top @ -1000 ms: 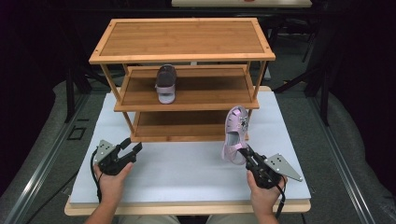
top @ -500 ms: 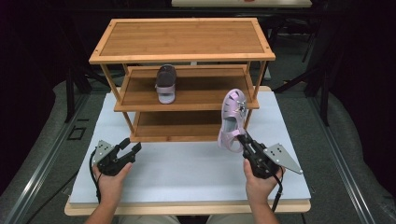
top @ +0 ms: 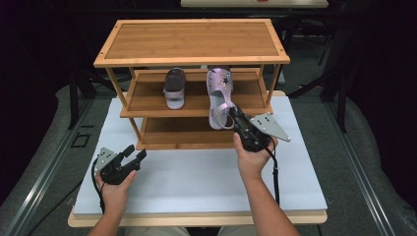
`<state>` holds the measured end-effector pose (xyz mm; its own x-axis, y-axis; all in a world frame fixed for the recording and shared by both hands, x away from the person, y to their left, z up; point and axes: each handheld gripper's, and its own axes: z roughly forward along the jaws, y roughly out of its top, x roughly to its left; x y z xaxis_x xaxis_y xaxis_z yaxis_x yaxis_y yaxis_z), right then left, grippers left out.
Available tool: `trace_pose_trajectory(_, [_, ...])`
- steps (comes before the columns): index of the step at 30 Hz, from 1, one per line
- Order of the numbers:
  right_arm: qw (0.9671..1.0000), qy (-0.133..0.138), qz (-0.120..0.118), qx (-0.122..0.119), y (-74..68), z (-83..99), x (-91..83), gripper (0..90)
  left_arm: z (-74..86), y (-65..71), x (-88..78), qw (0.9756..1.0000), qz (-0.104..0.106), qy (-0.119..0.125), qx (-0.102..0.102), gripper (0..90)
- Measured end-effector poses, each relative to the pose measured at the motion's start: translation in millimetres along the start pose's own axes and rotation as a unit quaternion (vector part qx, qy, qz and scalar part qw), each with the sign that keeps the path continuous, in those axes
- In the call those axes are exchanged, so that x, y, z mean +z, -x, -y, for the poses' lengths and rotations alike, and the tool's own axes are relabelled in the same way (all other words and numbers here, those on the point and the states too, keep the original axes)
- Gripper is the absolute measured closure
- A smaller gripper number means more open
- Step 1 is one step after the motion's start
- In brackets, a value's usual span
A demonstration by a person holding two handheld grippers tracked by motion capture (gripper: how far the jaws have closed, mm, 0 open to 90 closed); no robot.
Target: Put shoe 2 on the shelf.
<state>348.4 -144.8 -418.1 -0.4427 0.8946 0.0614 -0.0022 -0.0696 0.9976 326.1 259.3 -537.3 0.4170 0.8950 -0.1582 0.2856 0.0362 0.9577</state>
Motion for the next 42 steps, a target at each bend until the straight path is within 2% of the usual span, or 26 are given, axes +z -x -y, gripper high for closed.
trace_pose_trajectory(5, [1.0, -0.006, -0.006, 0.004, -5.9, -5.8, 25.0, 83.3, 0.9, -0.5, 1.2, 1.0, 0.003, 0.0, 0.0, 45.1])
trace_pose_trajectory(13, [0.9999, 0.003, 0.006, 0.016, -10.6, -7.1, 56.7, 83.2, 1.8, -4.3, 0.3, 1.0, -0.002, 0.0, -0.007, 45.1])
trace_pose_trajectory(17, [0.9998, 0.002, 0.013, 0.015, -11.1, -7.0, 65.5, 83.2, 2.5, -4.0, 1.5, 1.0, 0.001, -0.004, -0.004, 45.2])
trace_pose_trajectory(20, [0.9997, -0.001, 0.023, 0.003, -11.4, -5.5, 70.6, 83.2, 2.2, -2.7, 1.5, 1.0, 0.001, -0.003, -0.004, 45.3])
trace_pose_trajectory(23, [0.9995, -0.009, 0.029, 0.006, -11.3, -3.4, 76.1, 83.2, 1.7, -2.9, 1.0, 1.0, 0.0, -0.001, -0.007, 45.3])
trace_pose_trajectory(31, [0.9992, -0.013, 0.038, -0.002, -15.2, -6.8, 87.1, 83.1, 2.0, -3.4, 0.5, 1.0, 0.001, -0.003, -0.005, 45.3])
trace_pose_trajectory(40, [0.9979, -0.042, 0.049, 0.006, -18.4, -11.8, 104.0, 83.0, 1.1, -5.7, -0.5, 1.0, 0.0, -0.002, -0.007, 45.3])
trace_pose_trajectory(42, [0.9973, -0.047, 0.056, 0.0, -19.9, -12.2, 106.7, 83.0, 1.1, -6.1, -0.9, 1.0, 0.0, -0.001, -0.008, 45.3])
